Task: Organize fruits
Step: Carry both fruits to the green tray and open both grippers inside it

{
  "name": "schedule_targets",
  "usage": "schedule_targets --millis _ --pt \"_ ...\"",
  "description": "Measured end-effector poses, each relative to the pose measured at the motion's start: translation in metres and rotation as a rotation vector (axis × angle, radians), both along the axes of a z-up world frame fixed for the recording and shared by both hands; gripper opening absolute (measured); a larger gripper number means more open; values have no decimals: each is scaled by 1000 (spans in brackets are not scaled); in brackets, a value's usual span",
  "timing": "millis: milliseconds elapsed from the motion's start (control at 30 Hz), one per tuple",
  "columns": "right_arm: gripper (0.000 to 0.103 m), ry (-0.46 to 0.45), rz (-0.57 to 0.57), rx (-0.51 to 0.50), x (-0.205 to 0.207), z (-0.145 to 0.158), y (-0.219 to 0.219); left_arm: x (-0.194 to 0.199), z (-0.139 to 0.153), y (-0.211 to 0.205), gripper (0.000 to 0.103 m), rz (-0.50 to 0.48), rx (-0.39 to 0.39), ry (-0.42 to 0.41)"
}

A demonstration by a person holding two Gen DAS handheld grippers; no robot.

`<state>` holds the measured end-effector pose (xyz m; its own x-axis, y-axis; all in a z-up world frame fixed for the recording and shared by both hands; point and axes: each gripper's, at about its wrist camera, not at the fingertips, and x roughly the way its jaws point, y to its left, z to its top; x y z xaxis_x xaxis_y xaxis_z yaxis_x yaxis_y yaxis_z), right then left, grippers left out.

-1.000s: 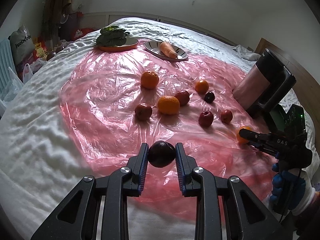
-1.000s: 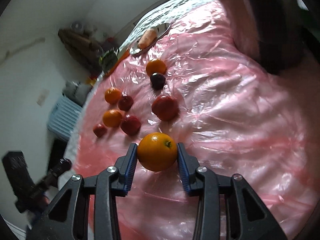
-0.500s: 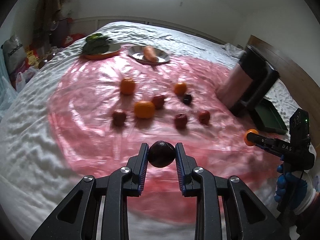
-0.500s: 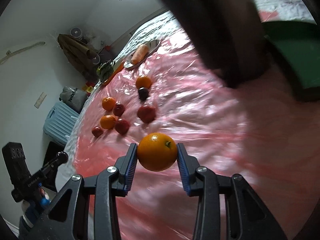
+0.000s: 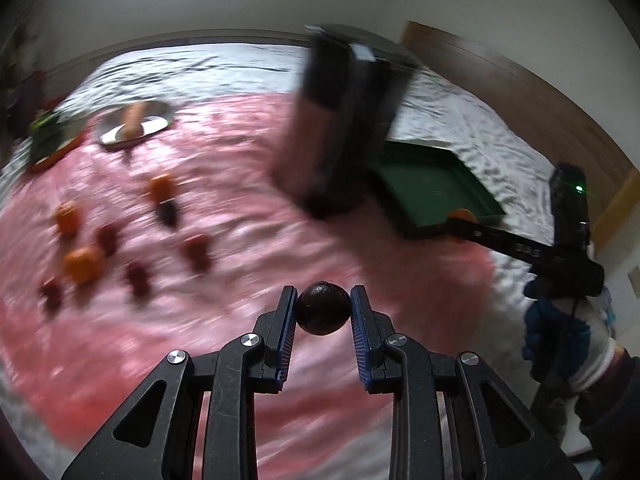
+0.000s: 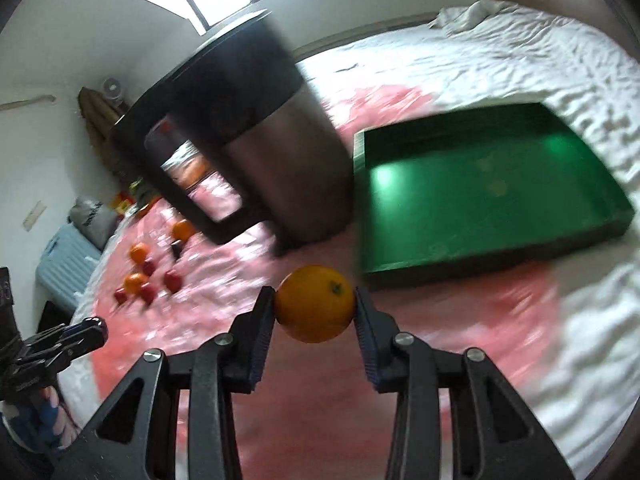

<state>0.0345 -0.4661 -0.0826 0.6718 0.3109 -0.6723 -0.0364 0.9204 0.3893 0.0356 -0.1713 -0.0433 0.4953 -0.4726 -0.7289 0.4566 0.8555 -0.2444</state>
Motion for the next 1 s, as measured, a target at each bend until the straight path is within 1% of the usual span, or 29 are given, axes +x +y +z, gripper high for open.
schedule_targets --millis 100,167,267,333,433,600,733,833,900,1000 --pt "67 -10 -24 -50 10 2 -28 11 4 -43 23 -52 -1 -4" --pt "67 -13 -43 -69 17 1 -44 25 7 -81 23 -89 0 -9" --pt "67 -14 -78 -101 29 -2 -71 40 7 -121 23 -121 15 -13" --pt "67 -9 -94 -126 37 -6 -78 50 3 -147 23 -136 34 -10" --pt "67 2 -122 -167 49 -14 -98 69 -10 -184 23 -150 81 7" --pt "67 28 -171 -230 68 -30 -128 103 -37 -222 23 -135 148 56" --pt "67 60 -186 -296 82 -45 -141 118 -61 -244 23 -129 214 78" --pt "67 79 -177 -330 88 -55 -144 121 -75 -250 23 -128 236 93" --pt "67 70 -178 -333 88 -56 -144 121 -83 -251 23 -129 242 105" --pt "67 69 -175 -345 90 -57 -143 121 -86 -251 23 -132 254 96"
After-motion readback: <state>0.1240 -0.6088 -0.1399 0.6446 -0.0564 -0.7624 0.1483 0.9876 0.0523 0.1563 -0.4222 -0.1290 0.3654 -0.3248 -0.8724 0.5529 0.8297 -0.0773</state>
